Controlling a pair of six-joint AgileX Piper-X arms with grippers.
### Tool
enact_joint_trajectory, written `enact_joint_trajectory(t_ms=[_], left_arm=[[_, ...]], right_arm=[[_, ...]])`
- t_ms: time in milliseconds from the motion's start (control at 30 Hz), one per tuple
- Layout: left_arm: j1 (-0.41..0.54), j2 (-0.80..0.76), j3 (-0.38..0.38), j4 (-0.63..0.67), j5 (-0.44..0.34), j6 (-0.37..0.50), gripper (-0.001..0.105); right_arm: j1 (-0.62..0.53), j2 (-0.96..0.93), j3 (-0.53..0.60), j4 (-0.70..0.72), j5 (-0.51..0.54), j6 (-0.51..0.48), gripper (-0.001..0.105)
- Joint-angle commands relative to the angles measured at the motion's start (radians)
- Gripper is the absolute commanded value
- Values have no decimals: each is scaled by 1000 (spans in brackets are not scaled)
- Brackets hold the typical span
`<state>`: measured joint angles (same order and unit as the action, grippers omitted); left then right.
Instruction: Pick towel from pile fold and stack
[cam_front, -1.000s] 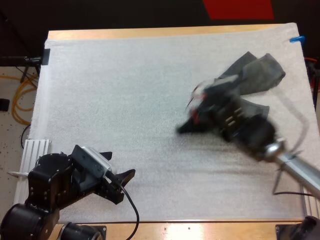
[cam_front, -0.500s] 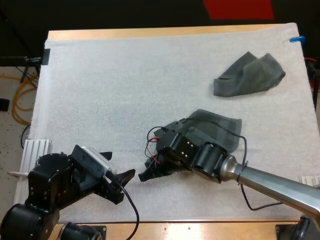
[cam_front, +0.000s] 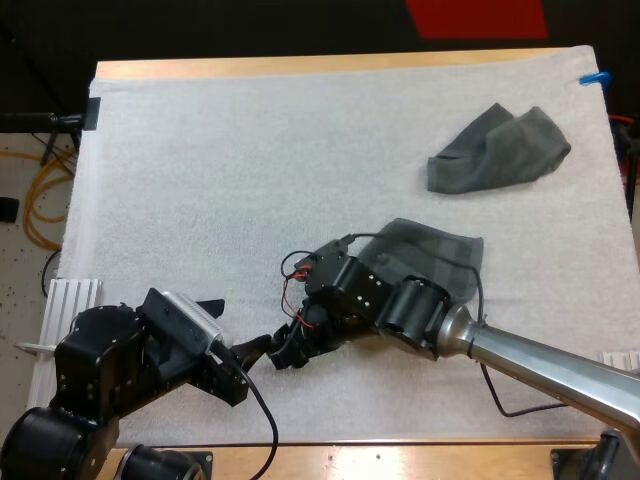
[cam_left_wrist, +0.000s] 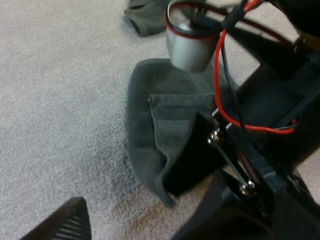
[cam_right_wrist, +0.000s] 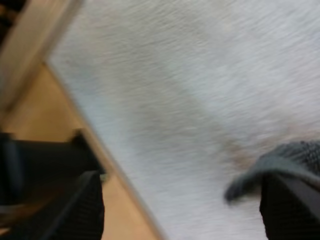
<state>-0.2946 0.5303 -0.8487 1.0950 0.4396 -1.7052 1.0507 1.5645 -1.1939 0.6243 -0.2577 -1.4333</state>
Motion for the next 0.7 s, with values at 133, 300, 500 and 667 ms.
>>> enact_joint_trajectory(t_ms=[133,300,500,667], left_arm=[[-5,-3,0,-8,4,5,72],[-5,-3,0,-8,4,8,72],[-5,-3,0,-8,4,8,72],[-5,-3,0,-8,4,8,72]], right_arm=[[0,-7,-57,170,254,-228,64],[-7,-7,-78,271,550,-390,64],[-124,-7,-72,261,533,-419,64],[-286,7,-71,222,392,-419,64]])
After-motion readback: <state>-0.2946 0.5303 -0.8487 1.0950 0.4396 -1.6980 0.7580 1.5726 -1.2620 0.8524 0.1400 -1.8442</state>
